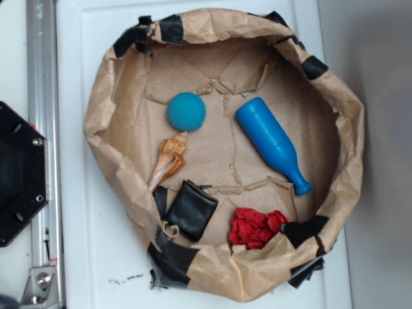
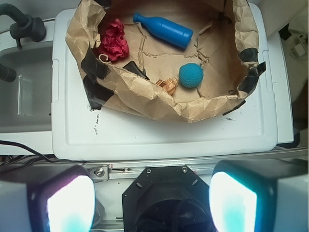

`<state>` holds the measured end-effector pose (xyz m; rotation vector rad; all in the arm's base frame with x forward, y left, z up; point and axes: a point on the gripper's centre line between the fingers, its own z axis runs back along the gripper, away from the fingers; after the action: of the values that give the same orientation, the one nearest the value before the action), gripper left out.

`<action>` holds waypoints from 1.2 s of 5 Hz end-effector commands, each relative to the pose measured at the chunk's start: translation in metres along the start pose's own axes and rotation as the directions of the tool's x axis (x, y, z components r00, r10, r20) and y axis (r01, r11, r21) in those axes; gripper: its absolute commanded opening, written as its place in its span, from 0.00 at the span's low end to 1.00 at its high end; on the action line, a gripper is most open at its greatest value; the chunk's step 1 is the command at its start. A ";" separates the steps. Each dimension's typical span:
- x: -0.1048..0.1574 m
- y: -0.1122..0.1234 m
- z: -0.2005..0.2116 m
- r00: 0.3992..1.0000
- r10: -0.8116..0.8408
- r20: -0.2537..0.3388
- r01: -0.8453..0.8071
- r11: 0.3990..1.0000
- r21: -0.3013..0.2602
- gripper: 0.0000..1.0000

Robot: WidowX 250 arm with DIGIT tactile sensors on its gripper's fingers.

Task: Grab the red paper.

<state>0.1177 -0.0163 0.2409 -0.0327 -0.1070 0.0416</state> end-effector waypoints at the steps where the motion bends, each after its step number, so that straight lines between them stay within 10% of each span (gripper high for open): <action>1: 0.000 0.000 0.000 1.000 0.000 0.000 0.000 1.000 0.000 1.00; 2: 0.047 0.015 -0.039 0.985 -0.166 -0.049 0.172 0.967 0.185 1.00; 6: 0.161 -0.013 -0.177 0.886 -0.461 0.044 0.463 0.883 -0.075 1.00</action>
<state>0.2928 -0.0138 0.0704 -0.0946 -0.0992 -0.4008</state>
